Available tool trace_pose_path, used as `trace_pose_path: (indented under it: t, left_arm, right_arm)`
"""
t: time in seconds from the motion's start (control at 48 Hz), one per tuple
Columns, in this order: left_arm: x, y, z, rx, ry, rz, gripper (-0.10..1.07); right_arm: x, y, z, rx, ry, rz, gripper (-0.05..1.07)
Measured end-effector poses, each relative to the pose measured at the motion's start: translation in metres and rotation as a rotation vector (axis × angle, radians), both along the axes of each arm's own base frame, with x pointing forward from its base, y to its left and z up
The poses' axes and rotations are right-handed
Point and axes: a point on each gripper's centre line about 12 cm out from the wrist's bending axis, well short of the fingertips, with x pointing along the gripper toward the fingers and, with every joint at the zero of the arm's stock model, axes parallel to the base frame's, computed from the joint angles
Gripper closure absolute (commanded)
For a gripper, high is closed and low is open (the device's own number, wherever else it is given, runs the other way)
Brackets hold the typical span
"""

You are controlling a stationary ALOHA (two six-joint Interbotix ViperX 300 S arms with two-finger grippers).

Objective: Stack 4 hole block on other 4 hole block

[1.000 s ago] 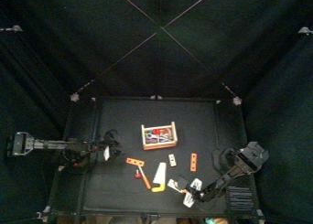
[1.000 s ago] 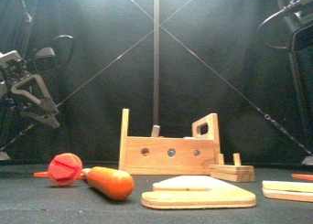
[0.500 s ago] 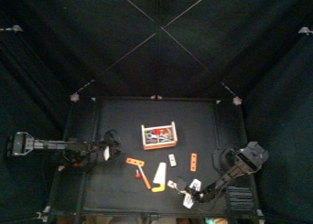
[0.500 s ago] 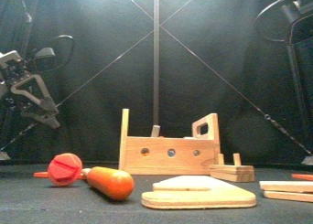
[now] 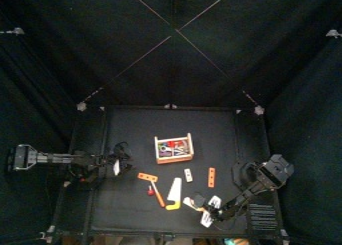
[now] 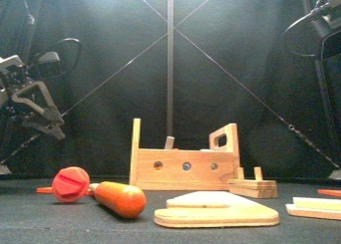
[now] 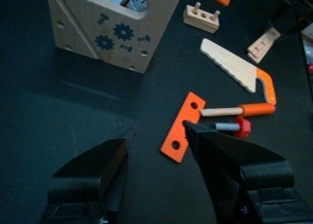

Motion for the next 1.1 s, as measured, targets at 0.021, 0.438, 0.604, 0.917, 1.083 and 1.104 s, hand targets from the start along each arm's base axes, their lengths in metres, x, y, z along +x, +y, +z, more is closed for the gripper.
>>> trace_pose_path:
  t: [0.021,0.438,0.604,0.917,1.083,1.104]
  left_arm:
    - [0.000,0.000,0.000,0.000,0.000,-0.002,0.12]
    - [0.000,0.000,0.000,0.001,0.006,0.003,0.12]
    - [-0.001,0.000,-0.001,0.001,0.009,0.002,0.12]
    - [-0.001,0.000,-0.001,0.002,0.009,0.002,0.12]
    - [-0.001,0.000,-0.001,0.002,0.009,0.001,0.12]
    - [-0.001,0.000,-0.001,0.001,0.009,0.003,0.12]
  right_arm:
    - [0.001,0.000,0.000,0.001,-0.003,0.001,0.53]
    - [0.008,-0.004,0.003,-0.031,-0.028,0.020,0.48]
    - [0.008,-0.005,0.003,-0.030,-0.029,0.017,0.34]
    - [0.012,-0.003,0.006,-0.027,-0.041,0.021,0.23]
    - [0.014,-0.002,0.008,-0.030,-0.052,0.028,0.23]
    - [0.014,-0.002,0.009,-0.029,-0.053,0.028,0.23]
